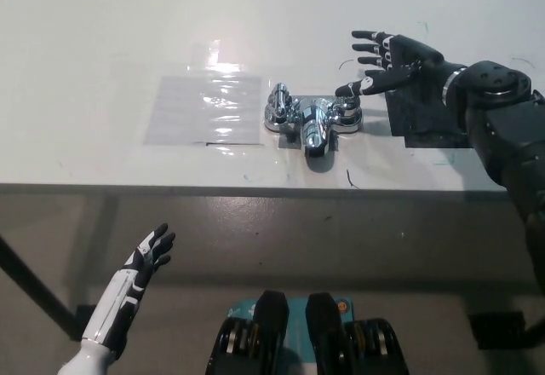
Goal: The faucet is at the center of the desk and the robot turn off the faucet by turning the right faucet handle using the right hand
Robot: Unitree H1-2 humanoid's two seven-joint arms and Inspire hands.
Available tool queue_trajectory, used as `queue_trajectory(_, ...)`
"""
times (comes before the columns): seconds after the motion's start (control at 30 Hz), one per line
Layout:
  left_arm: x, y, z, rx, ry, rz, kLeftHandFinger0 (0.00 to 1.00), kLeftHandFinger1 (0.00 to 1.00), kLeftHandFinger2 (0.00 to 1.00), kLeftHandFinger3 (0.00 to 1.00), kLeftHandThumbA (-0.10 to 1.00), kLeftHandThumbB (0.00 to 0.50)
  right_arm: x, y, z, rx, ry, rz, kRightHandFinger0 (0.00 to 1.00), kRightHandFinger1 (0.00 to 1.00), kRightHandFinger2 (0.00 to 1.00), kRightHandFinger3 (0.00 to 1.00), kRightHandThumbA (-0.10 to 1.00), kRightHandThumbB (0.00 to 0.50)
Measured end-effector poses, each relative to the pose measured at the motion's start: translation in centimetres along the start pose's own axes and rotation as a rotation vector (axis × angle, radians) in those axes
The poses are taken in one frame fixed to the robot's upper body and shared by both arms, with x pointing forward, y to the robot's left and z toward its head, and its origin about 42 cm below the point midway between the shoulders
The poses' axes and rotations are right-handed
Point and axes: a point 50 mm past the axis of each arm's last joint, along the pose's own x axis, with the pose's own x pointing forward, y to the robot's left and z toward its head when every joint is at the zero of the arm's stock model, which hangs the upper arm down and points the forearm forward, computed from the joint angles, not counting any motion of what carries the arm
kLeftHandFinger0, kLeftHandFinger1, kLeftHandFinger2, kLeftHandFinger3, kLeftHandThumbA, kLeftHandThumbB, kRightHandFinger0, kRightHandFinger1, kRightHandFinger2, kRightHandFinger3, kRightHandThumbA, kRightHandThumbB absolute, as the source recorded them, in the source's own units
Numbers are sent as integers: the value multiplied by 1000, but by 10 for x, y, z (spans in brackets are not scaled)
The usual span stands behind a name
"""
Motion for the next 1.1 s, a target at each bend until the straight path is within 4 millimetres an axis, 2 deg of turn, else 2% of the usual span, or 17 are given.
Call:
queue_trajectory(0.17,0,0,0,0,0,0,1000,1000,1000,1000,1000,459,0,1,-2,0,6,3,1000,1000,1000,1000,1000,428)
queue_trajectory(0.27,0,0,0,0,-1,0,1000,1000,1000,1000,1000,456,1,2,-3,5,6,9,1000,1000,1000,1000,1000,493)
queue_trajectory(0.3,0,0,0,0,-1,0,1000,1000,1000,1000,1000,450,1,3,-3,6,5,10,1000,1000,1000,1000,1000,499)
queue_trajectory(0.47,0,0,0,0,-1,0,1000,1000,1000,1000,1000,450,3,7,-3,13,3,20,1000,1000,1000,1000,1000,488)
queue_trajectory(0.83,3,1,1,1,-7,0,1000,1000,1000,1000,1000,445,6,22,-8,32,-27,63,1000,1000,1000,1000,1000,500)
queue_trajectory(0.93,3,1,2,2,-8,0,1000,1000,1000,1000,1000,443,7,27,-9,30,-39,85,1000,1000,1000,1000,1000,478)
queue_trajectory(0.97,3,1,1,1,-7,0,1000,1000,1000,1000,1000,444,7,30,-10,30,-43,96,1000,1000,1000,1000,1000,451)
queue_trajectory(1.07,3,1,1,1,-6,0,1000,1000,1000,1000,1000,447,10,44,-12,33,-51,141,1000,1000,1000,1000,1000,413)
queue_trajectory(1.1,4,1,1,1,-7,0,1000,1000,1000,1000,1000,449,11,47,-13,34,-55,146,1000,1000,1000,1000,1000,422)
